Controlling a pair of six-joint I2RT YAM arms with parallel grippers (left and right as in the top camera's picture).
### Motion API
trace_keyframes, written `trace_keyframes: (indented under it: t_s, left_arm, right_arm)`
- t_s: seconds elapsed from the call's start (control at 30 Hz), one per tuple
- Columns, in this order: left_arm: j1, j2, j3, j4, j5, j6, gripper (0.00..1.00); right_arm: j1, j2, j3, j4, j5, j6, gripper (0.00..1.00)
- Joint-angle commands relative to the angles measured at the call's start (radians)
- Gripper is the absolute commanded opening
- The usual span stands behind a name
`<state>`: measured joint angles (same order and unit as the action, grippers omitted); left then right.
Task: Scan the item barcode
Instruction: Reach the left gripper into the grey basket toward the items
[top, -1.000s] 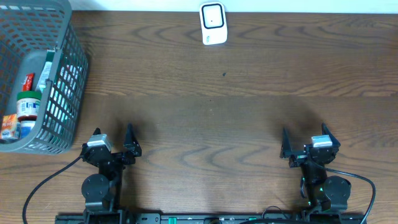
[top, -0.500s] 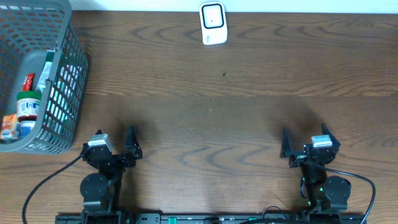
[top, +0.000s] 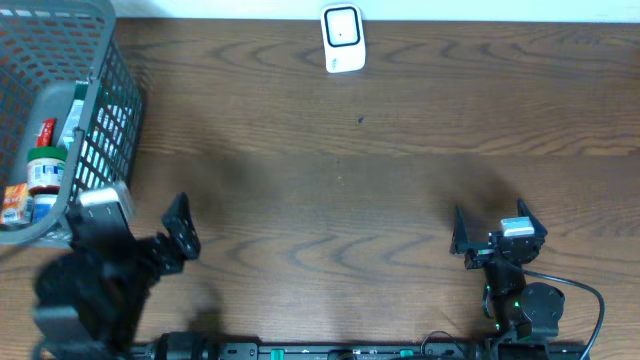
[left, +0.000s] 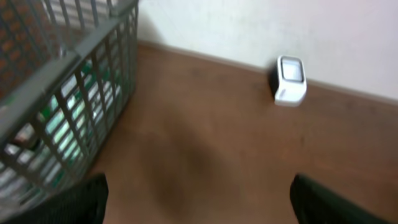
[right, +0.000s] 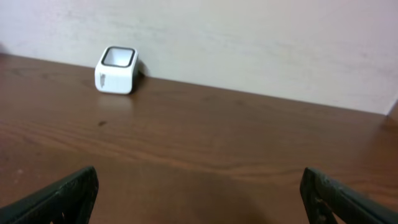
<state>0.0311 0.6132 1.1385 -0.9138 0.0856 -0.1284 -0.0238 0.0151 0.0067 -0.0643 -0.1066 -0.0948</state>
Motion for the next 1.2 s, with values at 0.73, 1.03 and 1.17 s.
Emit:
trace_keyframes:
  t_s: [0.73, 1.03, 1.17]
  left_arm:
    - [0.229, 1.120, 1.074, -0.398, -0.212, 0.129, 0.91]
    - [0.578, 1.123, 1.071, -0.359, -0.096, 0.040, 0.91]
    - [0.692, 1.154, 1.052, -0.358, -0.070, 0.040, 0.91]
  right_arm:
    - [-0.002, -0.003, -0.001, -0.003, 0.004, 0.011, 0.99]
    - [-0.002, -0.003, -0.001, -0.003, 0.004, 0.011, 0.99]
    - [-0.002, -0.003, -0.001, -0.003, 0.004, 0.011, 0.99]
